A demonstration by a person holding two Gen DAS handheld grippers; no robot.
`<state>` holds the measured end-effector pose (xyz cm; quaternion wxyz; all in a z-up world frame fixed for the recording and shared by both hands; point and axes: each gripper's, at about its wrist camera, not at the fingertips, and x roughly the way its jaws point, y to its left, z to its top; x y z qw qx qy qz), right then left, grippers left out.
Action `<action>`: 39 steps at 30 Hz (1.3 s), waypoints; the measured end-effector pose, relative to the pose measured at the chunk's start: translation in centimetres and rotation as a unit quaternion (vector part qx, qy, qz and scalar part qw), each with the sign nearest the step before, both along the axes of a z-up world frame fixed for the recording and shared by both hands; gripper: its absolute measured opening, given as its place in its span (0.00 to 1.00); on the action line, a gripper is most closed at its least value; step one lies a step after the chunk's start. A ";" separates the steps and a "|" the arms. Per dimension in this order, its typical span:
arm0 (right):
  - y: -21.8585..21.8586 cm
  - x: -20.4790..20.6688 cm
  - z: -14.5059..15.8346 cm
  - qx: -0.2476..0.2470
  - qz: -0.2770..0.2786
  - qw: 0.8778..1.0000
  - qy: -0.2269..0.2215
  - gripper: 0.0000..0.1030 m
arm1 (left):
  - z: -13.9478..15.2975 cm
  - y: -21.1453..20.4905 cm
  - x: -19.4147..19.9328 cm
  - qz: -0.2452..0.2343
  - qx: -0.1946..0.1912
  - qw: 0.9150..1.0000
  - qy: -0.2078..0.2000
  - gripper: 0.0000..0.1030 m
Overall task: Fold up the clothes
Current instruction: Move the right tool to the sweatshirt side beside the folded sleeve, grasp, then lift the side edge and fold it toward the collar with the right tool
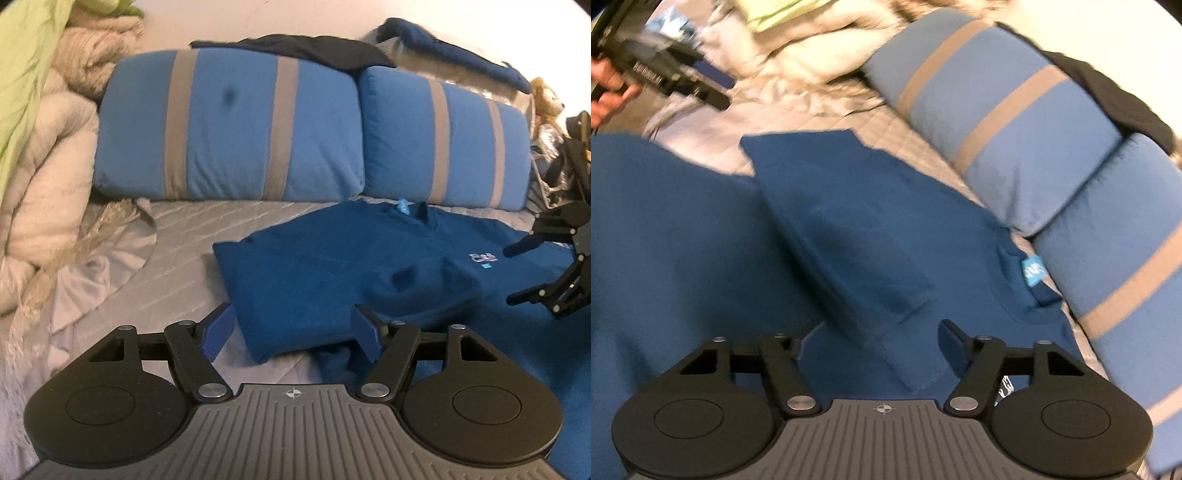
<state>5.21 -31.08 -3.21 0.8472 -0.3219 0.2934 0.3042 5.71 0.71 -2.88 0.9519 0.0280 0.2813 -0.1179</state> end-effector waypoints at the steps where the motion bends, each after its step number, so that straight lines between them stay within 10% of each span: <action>1: 0.5 0.2 -0.3 -0.008 0.006 1.000 -0.005 0.63 | -0.4 0.2 0.1 0.003 -0.005 1.000 0.002 0.67; 11: 4.7 1.2 -3.1 -0.078 0.076 0.994 -0.025 0.55 | -3.5 1.1 0.4 0.034 -0.032 0.999 0.009 0.67; 21: 5.9 1.7 -4.2 -0.135 0.091 0.986 -0.028 0.10 | -4.6 0.8 0.8 0.017 -0.008 1.000 0.021 0.67; 31: 6.6 2.8 1.2 -0.119 0.035 0.980 -0.158 0.08 | -4.4 -0.7 4.4 0.019 -0.006 0.999 0.031 0.67; 39: 5.0 3.8 6.1 -0.104 -0.045 0.952 -0.285 0.08 | -5.2 -1.0 8.7 0.051 -0.028 0.997 0.050 0.67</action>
